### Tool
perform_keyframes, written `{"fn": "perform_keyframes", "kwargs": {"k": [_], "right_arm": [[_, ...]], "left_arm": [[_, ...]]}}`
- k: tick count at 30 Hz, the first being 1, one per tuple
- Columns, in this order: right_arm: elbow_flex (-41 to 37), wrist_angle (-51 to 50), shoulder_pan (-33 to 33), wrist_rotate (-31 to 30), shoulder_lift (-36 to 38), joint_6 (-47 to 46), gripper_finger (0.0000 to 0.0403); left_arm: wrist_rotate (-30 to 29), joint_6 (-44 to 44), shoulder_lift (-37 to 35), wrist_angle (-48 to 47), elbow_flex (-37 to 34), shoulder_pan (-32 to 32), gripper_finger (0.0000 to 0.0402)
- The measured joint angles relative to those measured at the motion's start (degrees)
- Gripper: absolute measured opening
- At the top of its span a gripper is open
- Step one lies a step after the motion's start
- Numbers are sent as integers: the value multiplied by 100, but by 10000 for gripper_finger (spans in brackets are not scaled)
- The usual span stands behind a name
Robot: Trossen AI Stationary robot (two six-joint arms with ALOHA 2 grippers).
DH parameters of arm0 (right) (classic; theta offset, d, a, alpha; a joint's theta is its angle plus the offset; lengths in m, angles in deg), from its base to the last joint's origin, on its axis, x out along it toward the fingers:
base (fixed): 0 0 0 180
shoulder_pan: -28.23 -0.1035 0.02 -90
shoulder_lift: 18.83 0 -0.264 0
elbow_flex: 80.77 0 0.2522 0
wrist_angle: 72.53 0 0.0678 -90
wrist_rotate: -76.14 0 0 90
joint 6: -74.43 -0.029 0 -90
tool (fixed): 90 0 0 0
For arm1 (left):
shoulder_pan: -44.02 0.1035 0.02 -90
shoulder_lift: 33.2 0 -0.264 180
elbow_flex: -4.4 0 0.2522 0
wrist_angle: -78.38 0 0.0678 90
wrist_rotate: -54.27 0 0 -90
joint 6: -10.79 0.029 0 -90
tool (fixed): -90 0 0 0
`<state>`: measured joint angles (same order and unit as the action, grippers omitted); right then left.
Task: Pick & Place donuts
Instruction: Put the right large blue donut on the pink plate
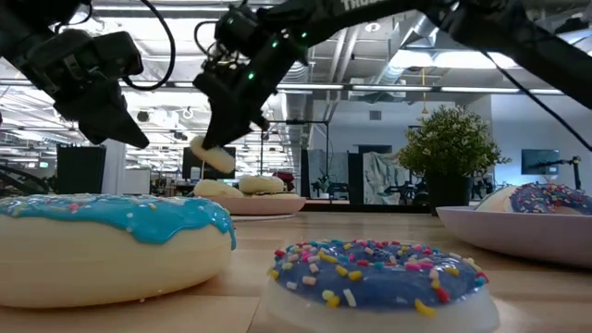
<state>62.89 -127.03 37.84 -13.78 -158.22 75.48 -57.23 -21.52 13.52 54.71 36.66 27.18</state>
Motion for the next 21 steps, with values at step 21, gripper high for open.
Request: {"fn": "perform_keyframes", "kwargs": {"k": [21], "right_arm": [[251, -589, 141, -328, -240, -307, 69]], "left_arm": [[-182, 7, 0, -181, -4, 7, 2]]}}
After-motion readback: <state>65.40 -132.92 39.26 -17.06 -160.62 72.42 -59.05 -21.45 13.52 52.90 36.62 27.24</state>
